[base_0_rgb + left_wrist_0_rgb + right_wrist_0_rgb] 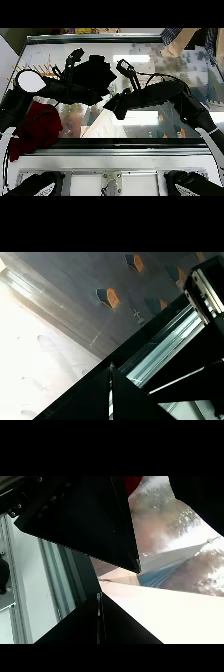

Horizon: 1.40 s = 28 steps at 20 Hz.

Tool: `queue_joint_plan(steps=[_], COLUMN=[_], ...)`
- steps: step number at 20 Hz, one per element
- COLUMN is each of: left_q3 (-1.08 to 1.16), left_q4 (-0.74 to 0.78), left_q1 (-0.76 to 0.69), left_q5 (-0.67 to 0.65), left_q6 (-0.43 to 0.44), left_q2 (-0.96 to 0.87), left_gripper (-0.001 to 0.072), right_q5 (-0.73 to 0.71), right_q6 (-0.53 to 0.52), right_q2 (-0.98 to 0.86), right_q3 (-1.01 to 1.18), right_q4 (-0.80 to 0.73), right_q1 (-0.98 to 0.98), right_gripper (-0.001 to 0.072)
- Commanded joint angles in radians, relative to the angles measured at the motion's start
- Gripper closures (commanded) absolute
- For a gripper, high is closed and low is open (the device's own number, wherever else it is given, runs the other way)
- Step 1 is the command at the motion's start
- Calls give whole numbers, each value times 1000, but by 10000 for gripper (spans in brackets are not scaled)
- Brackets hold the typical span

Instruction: Fold the clothes and pants, and hang the long-sleeved shirts on hangers.

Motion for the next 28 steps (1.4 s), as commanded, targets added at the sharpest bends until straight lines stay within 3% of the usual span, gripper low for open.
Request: queue_joint_plan(steps=[1, 10, 14, 16, 19, 23, 28], left_q3=[0, 0, 0, 0, 0, 5, 204], left_q4=[0, 0, 26, 160, 364, 423, 423], left_q1=[0, 0, 0, 11, 86, 203, 242], left_q5=[0, 2, 114, 220, 346, 472, 414], left_q6=[0, 0, 5, 13, -52, -64, -64], left_q2=[0, 0, -1, -4, -52, -210, -493], left_gripper=[680, 680, 654, -13, 3, 3, 4], right_q5=[0, 0, 0, 0, 0, 0, -1], right_q6=[0, 0, 0, 0, 0, 0, 0], right_q2=[0, 0, 0, -1, -4, -5, -5], right_q3=[0, 0, 0, 0, 0, 0, 0], right_q4=[0, 0, 0, 0, 9, 11, 11], right_q1=[1, 1, 1, 1, 1, 1, 1], right_gripper=[676, 677, 676, 677, 677, 676, 676])
